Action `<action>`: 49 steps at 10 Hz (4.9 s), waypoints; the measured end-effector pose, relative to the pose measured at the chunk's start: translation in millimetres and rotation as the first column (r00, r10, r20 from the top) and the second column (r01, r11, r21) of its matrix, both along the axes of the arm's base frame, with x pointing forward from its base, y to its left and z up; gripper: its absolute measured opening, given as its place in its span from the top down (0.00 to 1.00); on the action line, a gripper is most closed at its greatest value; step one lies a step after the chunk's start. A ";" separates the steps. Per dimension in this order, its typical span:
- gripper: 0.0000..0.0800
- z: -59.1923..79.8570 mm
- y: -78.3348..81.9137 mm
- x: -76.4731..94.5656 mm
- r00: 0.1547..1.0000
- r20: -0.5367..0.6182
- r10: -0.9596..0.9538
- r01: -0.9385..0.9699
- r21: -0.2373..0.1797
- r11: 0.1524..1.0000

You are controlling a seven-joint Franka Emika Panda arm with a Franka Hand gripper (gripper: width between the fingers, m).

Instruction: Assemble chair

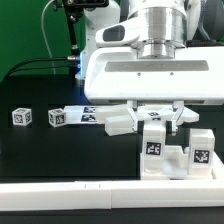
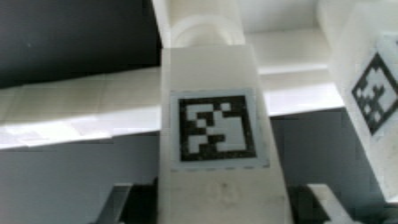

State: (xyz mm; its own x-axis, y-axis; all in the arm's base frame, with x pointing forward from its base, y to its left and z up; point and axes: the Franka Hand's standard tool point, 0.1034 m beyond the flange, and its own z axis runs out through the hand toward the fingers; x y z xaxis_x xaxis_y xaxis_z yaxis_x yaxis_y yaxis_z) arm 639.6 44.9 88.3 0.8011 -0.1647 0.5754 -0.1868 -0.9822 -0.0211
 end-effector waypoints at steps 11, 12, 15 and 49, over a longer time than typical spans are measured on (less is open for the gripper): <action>0.19 6.4 -6.1 11.4 0.940 -0.339 -0.021 0.058 0.099 0.993; 0.19 4.4 -6.3 12.8 0.909 -0.415 -0.020 0.074 0.115 0.991; 0.19 -1.7 -18.8 7.9 0.875 -0.482 -0.045 0.120 0.126 0.985; 0.64 -9.7 -6.0 15.2 0.660 -0.490 -0.569 0.714 0.174 0.678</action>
Offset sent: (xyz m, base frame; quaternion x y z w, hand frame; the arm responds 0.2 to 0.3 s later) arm 0.0000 0.0000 0.0000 0.0000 0.0000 0.0000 1.0000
